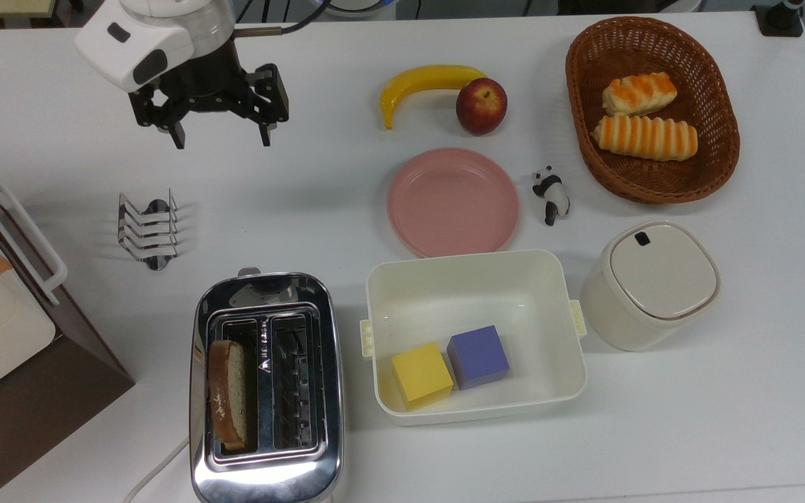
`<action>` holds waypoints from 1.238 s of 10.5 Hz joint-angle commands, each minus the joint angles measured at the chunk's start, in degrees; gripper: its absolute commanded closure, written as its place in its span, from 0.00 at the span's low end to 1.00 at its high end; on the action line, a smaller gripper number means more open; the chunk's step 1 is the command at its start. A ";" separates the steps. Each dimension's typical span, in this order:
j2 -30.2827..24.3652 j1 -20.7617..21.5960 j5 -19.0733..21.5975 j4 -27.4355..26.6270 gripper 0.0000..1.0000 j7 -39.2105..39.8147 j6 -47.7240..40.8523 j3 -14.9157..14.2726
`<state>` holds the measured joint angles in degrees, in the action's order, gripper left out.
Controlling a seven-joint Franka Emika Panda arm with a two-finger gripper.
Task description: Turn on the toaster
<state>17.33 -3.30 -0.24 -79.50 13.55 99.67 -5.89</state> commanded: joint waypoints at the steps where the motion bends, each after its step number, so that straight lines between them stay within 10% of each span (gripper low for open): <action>1: -1.42 0.23 -0.03 -0.57 0.00 -0.35 -1.41 -0.79; 13: -0.63 0.40 1.38 -0.48 0.00 -0.55 6.04 -0.71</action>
<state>17.26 -3.31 -0.06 -79.38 13.41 101.64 -6.30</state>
